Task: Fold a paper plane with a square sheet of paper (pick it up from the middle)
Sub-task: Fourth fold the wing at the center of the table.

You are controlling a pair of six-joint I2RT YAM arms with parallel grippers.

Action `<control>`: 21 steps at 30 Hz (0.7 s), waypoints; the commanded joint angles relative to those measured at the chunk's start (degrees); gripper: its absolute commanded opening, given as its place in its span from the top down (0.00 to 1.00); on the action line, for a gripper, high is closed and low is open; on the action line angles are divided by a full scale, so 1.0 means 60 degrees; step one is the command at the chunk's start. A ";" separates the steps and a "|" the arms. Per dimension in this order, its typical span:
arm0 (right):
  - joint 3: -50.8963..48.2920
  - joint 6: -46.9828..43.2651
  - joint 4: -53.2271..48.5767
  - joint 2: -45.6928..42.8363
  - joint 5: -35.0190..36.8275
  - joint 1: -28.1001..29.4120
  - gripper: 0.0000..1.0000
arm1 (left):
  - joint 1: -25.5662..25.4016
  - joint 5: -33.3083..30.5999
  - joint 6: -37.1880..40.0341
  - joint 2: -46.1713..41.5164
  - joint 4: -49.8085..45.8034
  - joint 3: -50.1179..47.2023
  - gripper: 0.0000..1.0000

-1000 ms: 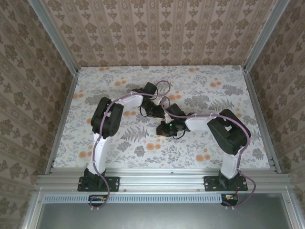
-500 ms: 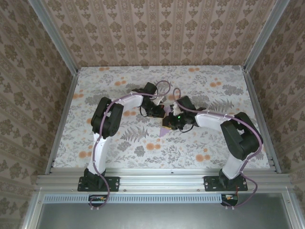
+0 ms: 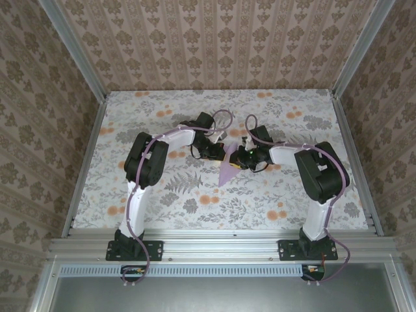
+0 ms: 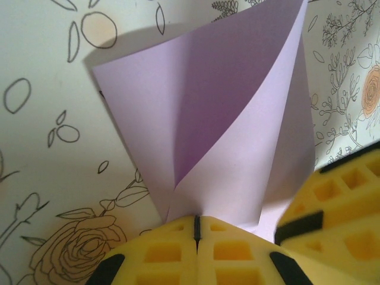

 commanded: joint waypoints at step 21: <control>0.0694 -0.0501 -0.0768 0.1245 0.0520 -0.0128 0.84 | -0.0074 -0.0499 0.0019 0.0027 -0.0377 0.0065 0.96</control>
